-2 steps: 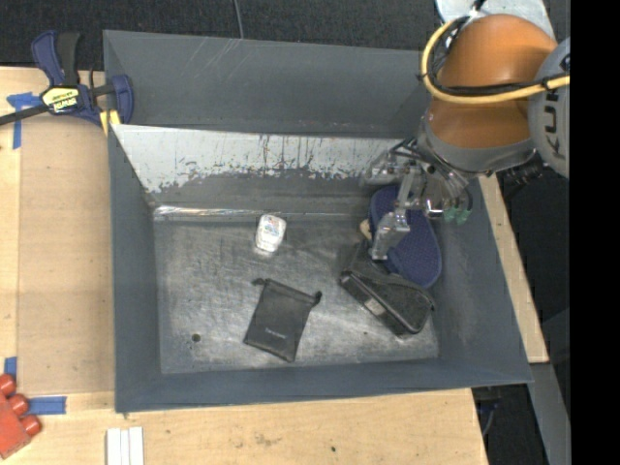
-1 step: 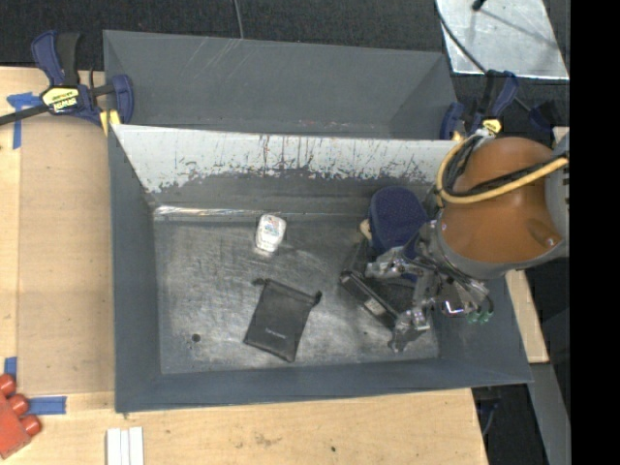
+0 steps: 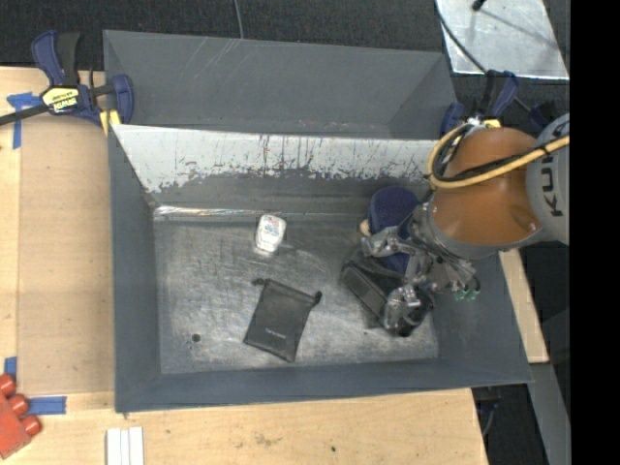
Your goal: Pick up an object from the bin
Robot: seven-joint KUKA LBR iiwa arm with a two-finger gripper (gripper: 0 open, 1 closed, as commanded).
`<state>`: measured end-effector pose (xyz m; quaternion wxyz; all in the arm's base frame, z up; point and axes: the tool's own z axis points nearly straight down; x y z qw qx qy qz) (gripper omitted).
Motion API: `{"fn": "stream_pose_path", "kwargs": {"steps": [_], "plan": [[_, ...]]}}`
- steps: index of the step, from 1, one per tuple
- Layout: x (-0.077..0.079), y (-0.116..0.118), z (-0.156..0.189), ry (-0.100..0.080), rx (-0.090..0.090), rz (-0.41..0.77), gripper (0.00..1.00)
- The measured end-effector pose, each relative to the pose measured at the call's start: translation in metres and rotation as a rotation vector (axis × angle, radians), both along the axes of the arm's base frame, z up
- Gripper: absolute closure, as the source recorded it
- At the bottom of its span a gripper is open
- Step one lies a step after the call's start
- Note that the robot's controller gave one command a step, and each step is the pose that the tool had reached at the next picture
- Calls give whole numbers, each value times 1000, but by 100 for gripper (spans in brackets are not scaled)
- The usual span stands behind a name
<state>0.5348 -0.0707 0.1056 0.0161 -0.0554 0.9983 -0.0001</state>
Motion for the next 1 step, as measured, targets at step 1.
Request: {"fn": "stream_pose_path", "kwargs": {"steps": [1], "plan": [[3,3,5,-13,2,3,100]]}}
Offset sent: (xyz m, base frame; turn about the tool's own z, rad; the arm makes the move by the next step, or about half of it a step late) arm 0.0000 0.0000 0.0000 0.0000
